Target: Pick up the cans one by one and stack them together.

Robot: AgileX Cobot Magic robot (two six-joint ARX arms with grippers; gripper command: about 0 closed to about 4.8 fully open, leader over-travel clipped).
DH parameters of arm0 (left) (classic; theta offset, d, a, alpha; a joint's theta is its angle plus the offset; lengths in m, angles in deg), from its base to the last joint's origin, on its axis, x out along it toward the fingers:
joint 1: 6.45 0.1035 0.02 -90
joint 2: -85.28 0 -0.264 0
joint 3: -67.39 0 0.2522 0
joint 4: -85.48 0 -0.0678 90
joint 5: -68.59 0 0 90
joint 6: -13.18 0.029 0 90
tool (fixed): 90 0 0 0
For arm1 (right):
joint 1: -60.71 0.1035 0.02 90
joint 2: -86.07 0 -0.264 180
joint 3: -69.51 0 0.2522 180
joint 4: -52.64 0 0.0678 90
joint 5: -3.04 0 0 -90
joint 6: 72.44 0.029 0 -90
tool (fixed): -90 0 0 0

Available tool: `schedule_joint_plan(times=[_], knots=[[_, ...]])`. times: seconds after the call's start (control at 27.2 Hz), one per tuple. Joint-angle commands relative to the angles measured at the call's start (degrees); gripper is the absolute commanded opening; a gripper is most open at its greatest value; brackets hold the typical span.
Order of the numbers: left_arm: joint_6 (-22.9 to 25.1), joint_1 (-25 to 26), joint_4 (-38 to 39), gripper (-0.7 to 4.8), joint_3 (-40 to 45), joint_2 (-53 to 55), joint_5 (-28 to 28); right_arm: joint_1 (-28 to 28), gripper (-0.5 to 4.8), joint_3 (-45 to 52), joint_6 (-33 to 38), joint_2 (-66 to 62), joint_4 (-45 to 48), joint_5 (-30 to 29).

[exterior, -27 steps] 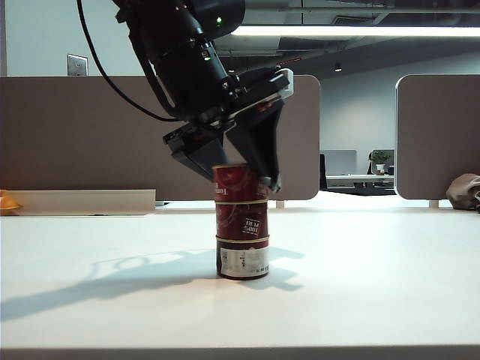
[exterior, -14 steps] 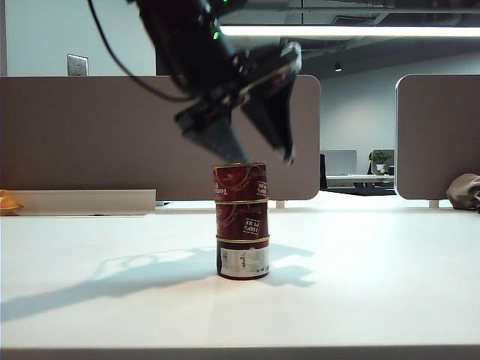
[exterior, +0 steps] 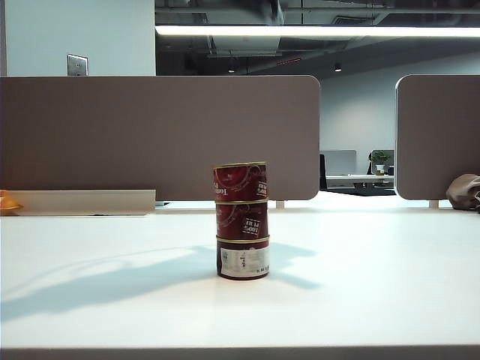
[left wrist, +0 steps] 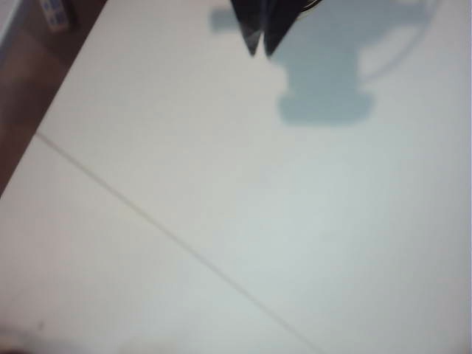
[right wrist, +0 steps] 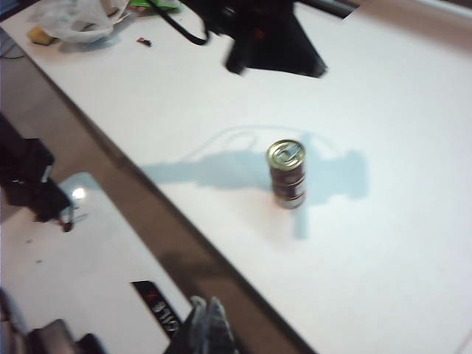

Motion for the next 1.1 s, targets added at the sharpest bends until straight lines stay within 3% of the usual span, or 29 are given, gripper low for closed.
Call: schedule_joint_plan(times=[0.04,0.15,0.4,0.48,0.59,0.66,0.85,1.1], knots=[[-0.3,-1.8,-1.8,-0.06,-0.3,-4.1,-0.4,0.0,-0.02,-0.1,-2.7,1.5,2.4,3.2],[-0.4,-4.7,-1.8,-0.06,-0.1,-7.9,-2.7,0.0,-0.01,0.1,-3.1,3.1,5.0,3.3],[-0.8,-16.6,-1.7,-0.06,1.7,-16.8,-16.8,-0.1,-0.02,4.9,-3.1,9.2,9.9,3.3],[-1.5,-23.9,-1.6,-0.06,4.0,-21.0,-26.4,-0.2,-0.02,9.6,-3.0,13.5,11.6,3.3],[-2.1,-28.5,-2.1,-0.06,8.4,-24.7,-33.4,-0.2,-0.02,15.7,-3.0,18.1,15.9,4.2],[-3.4,-28.5,-2.5,-0.06,12.0,-25.8,-33.7,-0.2,-0.01,20.5,-3.0,21.1,20.7,6.3],[-0.7,-23.8,-9.5,-0.06,17.8,-25.5,-30.1,-0.1,-0.01,30.1,-3.1,23.7,30.9,6.3],[-0.7,-10.0,-13.6,-0.06,19.4,-23.7,-19.2,-0.1,-0.01,40.6,-7.1,23.6,44.2,9.9]])
